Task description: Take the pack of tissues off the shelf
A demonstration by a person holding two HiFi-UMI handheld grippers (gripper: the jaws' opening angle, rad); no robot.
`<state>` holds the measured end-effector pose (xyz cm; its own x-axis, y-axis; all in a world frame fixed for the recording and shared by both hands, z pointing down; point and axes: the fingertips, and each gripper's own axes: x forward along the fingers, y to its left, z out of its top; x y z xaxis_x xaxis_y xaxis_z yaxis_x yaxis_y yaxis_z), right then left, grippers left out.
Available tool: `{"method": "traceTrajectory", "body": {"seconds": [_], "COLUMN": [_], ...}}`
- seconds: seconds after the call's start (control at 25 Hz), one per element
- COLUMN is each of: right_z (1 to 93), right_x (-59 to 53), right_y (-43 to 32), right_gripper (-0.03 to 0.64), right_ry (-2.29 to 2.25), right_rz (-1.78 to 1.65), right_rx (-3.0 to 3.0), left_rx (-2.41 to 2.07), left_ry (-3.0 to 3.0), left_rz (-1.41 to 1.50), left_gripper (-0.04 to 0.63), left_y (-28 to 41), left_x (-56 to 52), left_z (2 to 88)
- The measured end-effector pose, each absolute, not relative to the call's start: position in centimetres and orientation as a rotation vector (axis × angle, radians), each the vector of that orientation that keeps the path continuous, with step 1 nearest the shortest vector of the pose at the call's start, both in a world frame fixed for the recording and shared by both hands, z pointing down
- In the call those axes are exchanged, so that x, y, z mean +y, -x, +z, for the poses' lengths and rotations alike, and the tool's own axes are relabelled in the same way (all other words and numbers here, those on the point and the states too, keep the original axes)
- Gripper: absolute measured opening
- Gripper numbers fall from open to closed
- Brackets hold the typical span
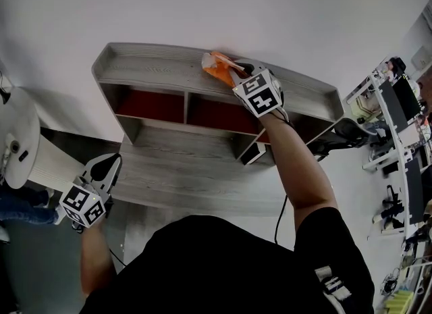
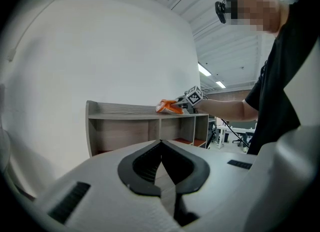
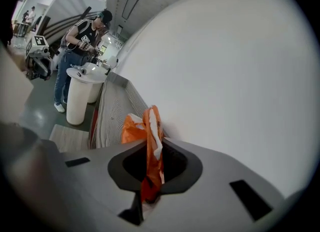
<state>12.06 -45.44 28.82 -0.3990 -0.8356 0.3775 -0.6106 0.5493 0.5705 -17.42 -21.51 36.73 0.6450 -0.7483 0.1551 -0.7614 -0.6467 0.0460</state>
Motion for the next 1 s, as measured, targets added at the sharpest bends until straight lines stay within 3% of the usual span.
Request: {"method": "traceTrajectory", "body": {"seconds": [1.0], "right_z": [26.5], "right_x": [-41.4], "right_y": [-10.8], "right_gripper": [0.017], "right_ry": [-1.202], "right_rz": [-0.507], "right_rx": [-2.175], "left_rx": [-1.185], "left_ry": [-2.803], "left_rz": [0.220], "left_gripper": [0.017], "left_y": [17.2], "left_x": [-20.7], "left_z": [36.9]}}
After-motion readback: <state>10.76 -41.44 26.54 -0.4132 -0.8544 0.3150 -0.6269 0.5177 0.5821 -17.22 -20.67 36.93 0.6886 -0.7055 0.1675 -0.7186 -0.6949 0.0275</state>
